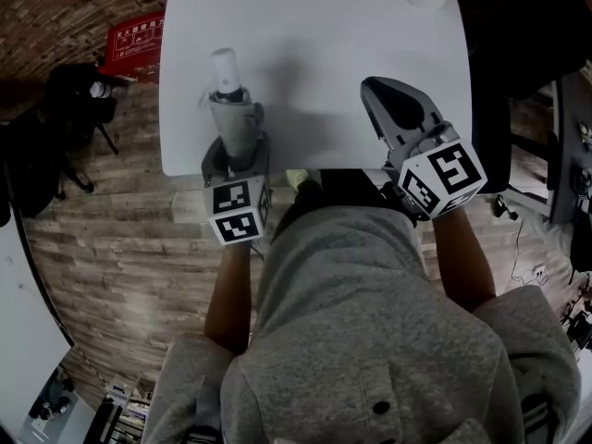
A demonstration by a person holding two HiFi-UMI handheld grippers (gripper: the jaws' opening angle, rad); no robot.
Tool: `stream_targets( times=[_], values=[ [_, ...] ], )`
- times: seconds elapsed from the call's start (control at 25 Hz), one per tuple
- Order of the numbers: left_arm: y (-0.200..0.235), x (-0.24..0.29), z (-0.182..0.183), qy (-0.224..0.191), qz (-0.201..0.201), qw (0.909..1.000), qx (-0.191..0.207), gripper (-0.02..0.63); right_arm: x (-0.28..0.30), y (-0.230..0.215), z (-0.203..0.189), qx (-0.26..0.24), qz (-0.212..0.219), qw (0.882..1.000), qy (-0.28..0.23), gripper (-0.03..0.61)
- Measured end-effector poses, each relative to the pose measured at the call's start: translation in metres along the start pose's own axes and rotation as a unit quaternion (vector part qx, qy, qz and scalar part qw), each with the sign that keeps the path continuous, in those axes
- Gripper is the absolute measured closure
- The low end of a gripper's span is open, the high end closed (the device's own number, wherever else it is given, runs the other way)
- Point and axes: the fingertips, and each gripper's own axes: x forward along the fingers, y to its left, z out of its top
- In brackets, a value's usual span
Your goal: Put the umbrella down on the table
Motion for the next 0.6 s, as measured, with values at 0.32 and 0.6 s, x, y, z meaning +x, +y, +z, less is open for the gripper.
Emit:
stream_targets(
  times=[0.32,0.6],
  values=[
    [0.0,0.016,-0.008,0.016,0.008,0.9998,0.006,0.327,-0.004,-0.008,-0.007,0.003,0.001,1.0,0.008,0.543],
    [-0.007,0.024,-0.014,0.022,0.014,0.9996,0.011,0.327,-0.01,-0.014,-0.016,0.006,0.005,1.0,0.011,0.543]
  ],
)
